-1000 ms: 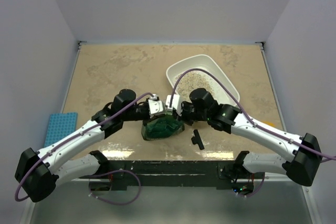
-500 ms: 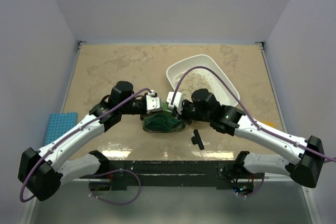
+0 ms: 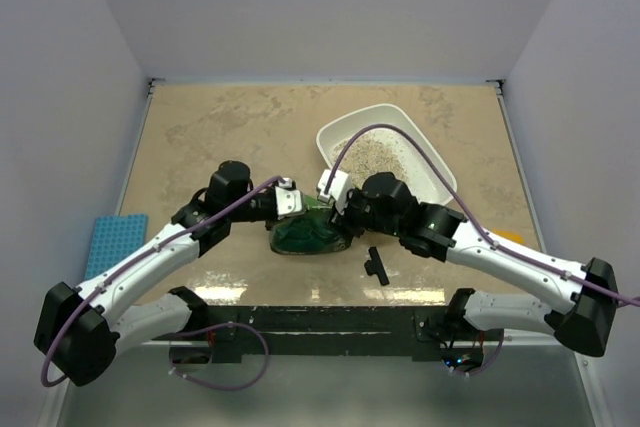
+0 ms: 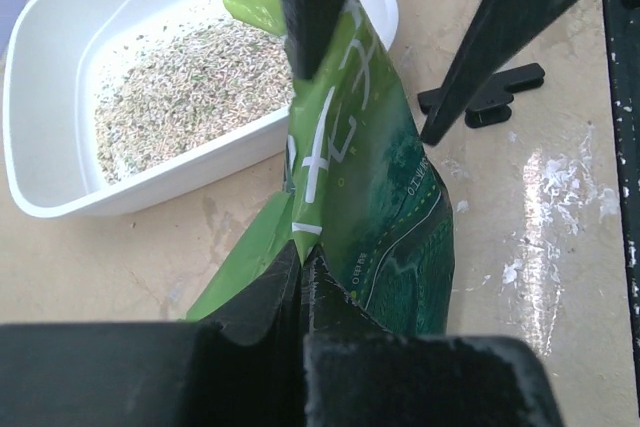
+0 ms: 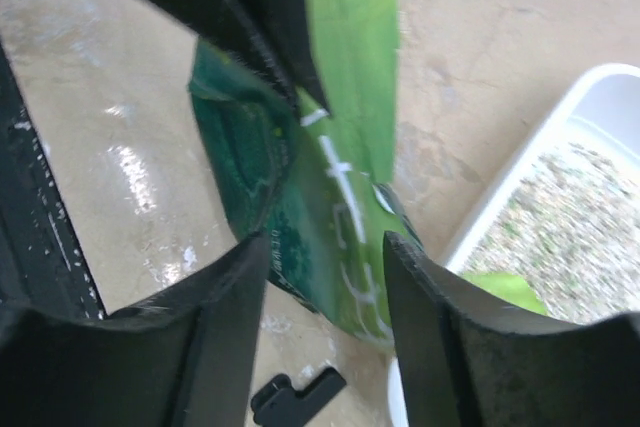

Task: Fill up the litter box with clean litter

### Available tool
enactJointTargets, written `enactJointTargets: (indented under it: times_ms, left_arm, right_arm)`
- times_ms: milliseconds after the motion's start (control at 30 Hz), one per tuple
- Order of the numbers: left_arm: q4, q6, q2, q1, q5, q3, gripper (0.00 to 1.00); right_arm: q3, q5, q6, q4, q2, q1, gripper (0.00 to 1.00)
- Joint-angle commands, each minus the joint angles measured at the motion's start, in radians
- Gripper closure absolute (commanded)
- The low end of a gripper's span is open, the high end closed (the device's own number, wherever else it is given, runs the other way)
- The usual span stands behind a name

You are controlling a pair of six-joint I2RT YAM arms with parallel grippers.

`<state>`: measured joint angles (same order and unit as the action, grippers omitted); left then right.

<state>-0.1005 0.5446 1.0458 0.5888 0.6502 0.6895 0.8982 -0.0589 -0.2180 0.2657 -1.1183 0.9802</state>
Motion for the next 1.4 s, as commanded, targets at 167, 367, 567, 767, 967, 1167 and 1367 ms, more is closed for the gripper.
enactJointTargets:
  times_ms: [167, 367, 567, 767, 967, 1167, 1367]
  left_arm:
    - [0.062, 0.011, -0.049, -0.026, -0.073, -0.034, 1.00]
    - [0.076, 0.000, -0.052, -0.026, -0.070, -0.033, 1.00]
    - [0.070, -0.002, -0.058, -0.026, -0.073, -0.015, 1.00]
    - [0.084, -0.025, -0.044, -0.026, -0.070, 0.001, 0.99]
    - [0.081, -0.047, -0.059, -0.026, -0.078, 0.021, 0.68]
    - [0.012, -0.080, -0.084, -0.024, -0.084, 0.128, 0.45]
    - [-0.013, -0.187, -0.176, -0.026, -0.243, 0.188, 0.45]
  right_arm:
    - [0.242, 0.213, 0.412, 0.326, 0.132, -0.014, 0.04]
    - [0.049, -0.068, 0.658, 0.288, 0.179, -0.014, 0.02]
    - [-0.050, 0.134, 0.841, 0.374, 0.307, -0.011, 0.02]
    - [-0.110, 0.232, 0.898, 0.454, 0.255, -0.011, 0.02]
    - [-0.120, 0.313, 0.953, 0.435, 0.105, 0.051, 0.01]
    - [-0.096, 0.409, 1.028, 0.451, 0.002, 0.097, 0.01]
    - [-0.096, 0.479, 1.100, 0.458, -0.167, 0.195, 0.02]
